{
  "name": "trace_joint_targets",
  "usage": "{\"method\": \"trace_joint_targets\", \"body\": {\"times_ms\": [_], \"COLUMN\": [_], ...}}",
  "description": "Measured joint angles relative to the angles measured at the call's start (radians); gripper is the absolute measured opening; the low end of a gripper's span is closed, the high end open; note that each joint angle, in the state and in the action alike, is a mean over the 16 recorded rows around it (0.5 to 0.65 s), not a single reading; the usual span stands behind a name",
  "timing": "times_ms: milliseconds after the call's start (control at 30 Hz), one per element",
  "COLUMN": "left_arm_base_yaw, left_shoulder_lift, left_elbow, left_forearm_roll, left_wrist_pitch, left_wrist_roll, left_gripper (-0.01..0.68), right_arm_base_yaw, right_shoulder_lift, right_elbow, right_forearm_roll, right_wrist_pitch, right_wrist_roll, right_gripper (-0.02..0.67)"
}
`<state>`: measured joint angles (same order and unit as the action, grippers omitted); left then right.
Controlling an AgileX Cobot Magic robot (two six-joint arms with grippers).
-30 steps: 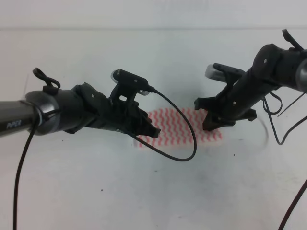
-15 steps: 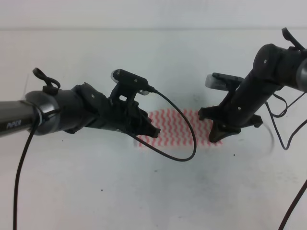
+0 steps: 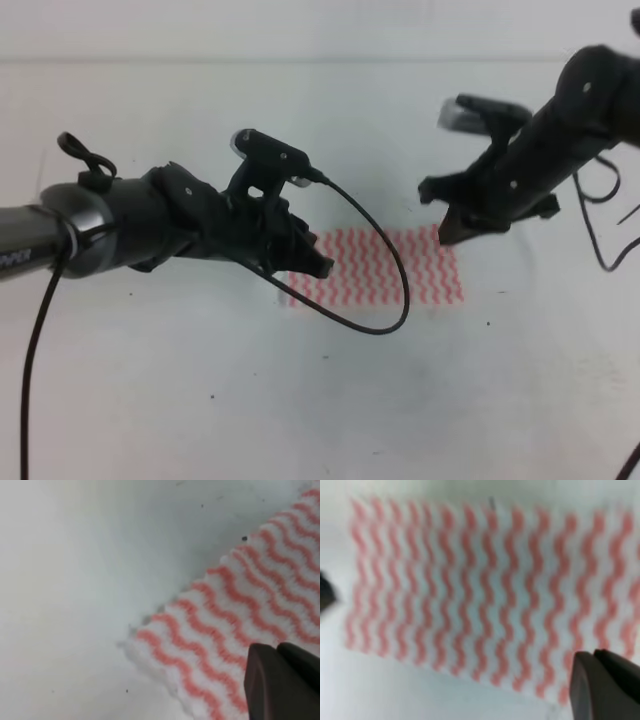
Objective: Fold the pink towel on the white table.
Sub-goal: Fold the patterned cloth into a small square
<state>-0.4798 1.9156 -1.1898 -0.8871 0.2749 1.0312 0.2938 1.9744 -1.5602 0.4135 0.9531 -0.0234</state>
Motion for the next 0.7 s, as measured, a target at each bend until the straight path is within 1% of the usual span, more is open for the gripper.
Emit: {"method": "trace_joint_targets", "body": {"times_ms": [367,700], "left_arm_base_yaw": [0.000,0.000], "left_shoulder_lift": [0.050,0.074], "left_elbow": [-0.001,-0.001], "left_forearm_roll": [0.000,-0.002], "left_wrist_pitch": [-0.009,-0.024], "left_wrist_roll": [0.030,0.056], "left_gripper": [-0.003,-0.004], "right_arm_base_yaw": [0.006,0.031], "right_shoulder_lift": [-0.098,-0.163], "right_elbow": [0.024,0.155], "right_forearm_roll": [0.003,0.013], "right_wrist_pitch": [-0.061,-0.203], "right_wrist_roll": [0.019,0.027], "right_gripper": [-0.018,-0.018]}}
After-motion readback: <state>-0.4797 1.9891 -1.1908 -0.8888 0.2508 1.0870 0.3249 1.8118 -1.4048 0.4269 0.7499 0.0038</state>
